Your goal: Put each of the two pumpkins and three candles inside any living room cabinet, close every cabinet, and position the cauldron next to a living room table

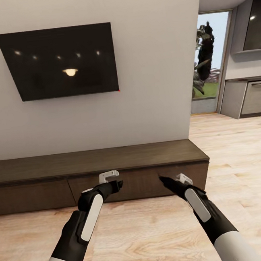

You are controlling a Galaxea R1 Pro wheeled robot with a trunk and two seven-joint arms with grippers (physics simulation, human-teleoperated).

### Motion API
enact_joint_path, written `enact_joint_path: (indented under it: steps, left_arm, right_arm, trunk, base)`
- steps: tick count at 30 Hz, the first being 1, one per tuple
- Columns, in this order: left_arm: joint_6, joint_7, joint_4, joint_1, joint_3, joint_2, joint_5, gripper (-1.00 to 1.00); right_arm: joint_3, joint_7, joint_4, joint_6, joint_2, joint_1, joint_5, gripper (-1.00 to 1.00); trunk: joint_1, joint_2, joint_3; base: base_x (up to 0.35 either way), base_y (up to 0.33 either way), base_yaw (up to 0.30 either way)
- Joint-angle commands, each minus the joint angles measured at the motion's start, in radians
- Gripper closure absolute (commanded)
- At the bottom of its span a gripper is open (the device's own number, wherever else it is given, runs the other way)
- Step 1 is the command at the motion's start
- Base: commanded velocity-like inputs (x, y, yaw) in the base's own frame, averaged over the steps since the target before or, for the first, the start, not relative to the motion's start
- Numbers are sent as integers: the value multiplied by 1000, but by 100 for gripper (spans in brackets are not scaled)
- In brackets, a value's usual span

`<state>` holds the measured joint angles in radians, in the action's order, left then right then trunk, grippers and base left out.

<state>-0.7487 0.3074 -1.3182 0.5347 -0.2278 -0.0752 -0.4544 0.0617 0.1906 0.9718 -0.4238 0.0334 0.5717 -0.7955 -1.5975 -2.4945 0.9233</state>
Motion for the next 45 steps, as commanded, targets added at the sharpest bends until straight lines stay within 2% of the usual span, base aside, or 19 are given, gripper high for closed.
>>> enact_joint_path:
  steps: [1,3,4,7,9,11,12,16,19,21,23,24,27,28,31,32,37,41,45]
  left_arm:
    - [-3,10,-1,1,-1,0,-11,-100]
    - [-3,10,-1,1,-1,0,-10,-100]
    - [-3,10,-1,1,-1,0,-11,-100]
    - [-3,9,-2,1,0,1,-12,-100]
    - [-2,8,-4,1,-1,1,-12,-100]
    - [-1,7,-17,0,-3,1,-12,-100]
    - [-1,7,-22,0,-4,0,-12,-100]
    - [-3,6,-63,-5,-8,0,-13,-100]
    - [-8,5,-71,-7,-9,0,-18,-100]
    - [-53,4,-76,-7,-16,0,-44,-100]
    - [-176,-6,-98,-7,-40,0,-101,-100]
    - [-191,-12,-106,-7,-46,1,-116,-100]
    - [-234,-73,-153,-8,-66,20,-223,-100]
    - [-237,-86,-158,-8,-68,29,-243,-100]
    - [-247,-163,-172,-8,-71,99,-378,-100]
    - [-247,-177,-173,-8,-71,111,-403,-100]
    - [-248,-310,-173,-9,-69,240,-635,-100]
    - [-247,-341,-172,-9,-70,276,-713,-100]
    - [-247,-348,-174,-9,-71,284,-732,-100]
  right_arm:
    - [-20,-6,-11,-1,-1,0,-28,-100]
    - [-130,-45,-76,12,-7,0,-68,-100]
    - [-163,-53,-97,20,-9,0,-74,-100]
    - [-328,-140,-195,57,-20,0,-92,-100]
    - [-379,-219,-235,69,-24,0,-97,-100]
    - [-443,-322,-320,75,-49,0,-116,-100]
    - [-458,-346,-343,75,-60,0,-122,-100]
    - [-513,-456,-467,79,-151,0,-153,-100]
    - [-520,-475,-490,83,-167,0,-154,-100]
    - [-521,-477,-494,91,-169,0,-156,-100]
    - [-523,-477,-496,105,-170,0,-158,-100]
    - [-523,-477,-496,107,-170,0,-159,-100]
    - [-525,-479,-493,111,-170,0,-160,-100]
    - [-526,-480,-493,111,-170,0,-161,-100]
    - [-527,-484,-490,113,-169,0,-161,-100]
    - [-528,-485,-489,113,-169,0,-161,-100]
    - [-522,-543,-487,112,-170,0,-160,-100]
    - [-523,-584,-487,112,-170,0,-160,-100]
    - [-525,-592,-487,107,-172,0,-160,-100]
  trunk:
    - [0,-1,1]
    - [0,-1,1]
    - [0,-1,1]
    - [0,-1,1]
    - [0,-1,1]
    - [0,-1,1]
    - [0,-1,1]
    - [0,-1,1]
    - [0,-1,1]
    - [0,-1,1]
    - [0,-1,1]
    - [0,-1,1]
    - [0,-1,1]
    - [0,-1,1]
    - [0,-1,1]
    - [0,-1,1]
    - [0,-1,1]
    - [0,-1,1]
    - [0,-1,1]
  base:
    - [0,0,0]
    - [0,0,0]
    - [0,0,0]
    - [0,0,0]
    - [0,0,0]
    - [0,0,0]
    - [0,0,0]
    - [13,0,0]
    - [168,0,0]
    - [141,0,0]
    - [53,0,0]
    - [29,0,0]
    - [13,0,0]
    - [6,0,0]
    - [3,0,0]
    - [6,0,0]
    - [160,-1,0]
    - [143,-15,0]
    - [25,-3,0]
